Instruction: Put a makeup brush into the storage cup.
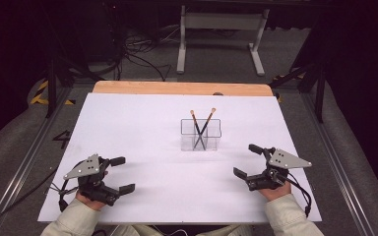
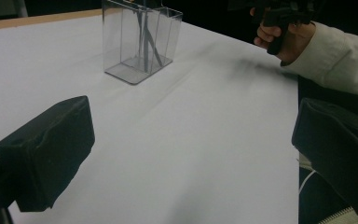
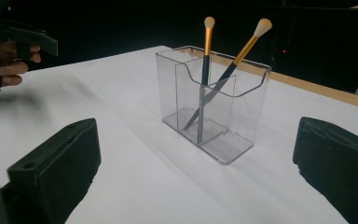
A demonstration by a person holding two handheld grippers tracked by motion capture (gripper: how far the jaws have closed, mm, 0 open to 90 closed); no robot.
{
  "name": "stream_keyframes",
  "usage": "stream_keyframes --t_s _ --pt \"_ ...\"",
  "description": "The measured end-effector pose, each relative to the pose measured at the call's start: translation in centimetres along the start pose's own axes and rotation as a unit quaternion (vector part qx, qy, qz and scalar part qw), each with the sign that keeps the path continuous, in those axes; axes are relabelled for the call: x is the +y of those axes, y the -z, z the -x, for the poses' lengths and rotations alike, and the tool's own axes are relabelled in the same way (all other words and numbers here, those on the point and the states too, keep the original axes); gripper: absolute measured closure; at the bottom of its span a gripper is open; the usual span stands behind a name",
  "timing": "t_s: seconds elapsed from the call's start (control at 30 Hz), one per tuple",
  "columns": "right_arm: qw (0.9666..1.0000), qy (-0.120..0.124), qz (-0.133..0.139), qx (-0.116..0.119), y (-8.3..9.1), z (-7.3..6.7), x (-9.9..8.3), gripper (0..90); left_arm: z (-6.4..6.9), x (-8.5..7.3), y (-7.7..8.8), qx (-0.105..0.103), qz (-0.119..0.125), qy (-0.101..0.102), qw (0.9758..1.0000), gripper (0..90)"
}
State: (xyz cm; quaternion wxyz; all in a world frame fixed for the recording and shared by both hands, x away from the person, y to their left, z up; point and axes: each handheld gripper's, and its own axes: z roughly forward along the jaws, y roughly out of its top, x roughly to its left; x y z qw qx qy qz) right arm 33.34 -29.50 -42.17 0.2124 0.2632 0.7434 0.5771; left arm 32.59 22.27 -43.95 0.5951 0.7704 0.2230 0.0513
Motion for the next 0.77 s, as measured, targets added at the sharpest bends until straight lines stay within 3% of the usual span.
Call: stream_keyframes --t_s 0.27,0.37,0.73,0.77 --pt "0.9999 -0.003 -0.011 -0.012 -0.4 0.1 -1.2 0.6 -0.6 -0.5 -0.3 0.000 -0.008 0.006 1.0000 0.0" --pt "0.9998 -0.002 -0.016 -0.012 -0.5 0.0 -1.3 0.6 -0.9 -0.7 -0.3 0.005 -0.014 0.018 0.9997 0.0" --pt "0.9998 -0.002 -0.011 -0.017 -0.4 0.0 -1.3 0.6 -1.0 -0.7 -0.3 0.007 -0.009 0.009 0.9999 0.0" --pt "0.9998 -0.002 -0.011 -0.019 -0.4 0.1 -1.3 0.6 -0.9 -0.7 -0.3 0.015 -0.012 0.009 0.9998 0.0"
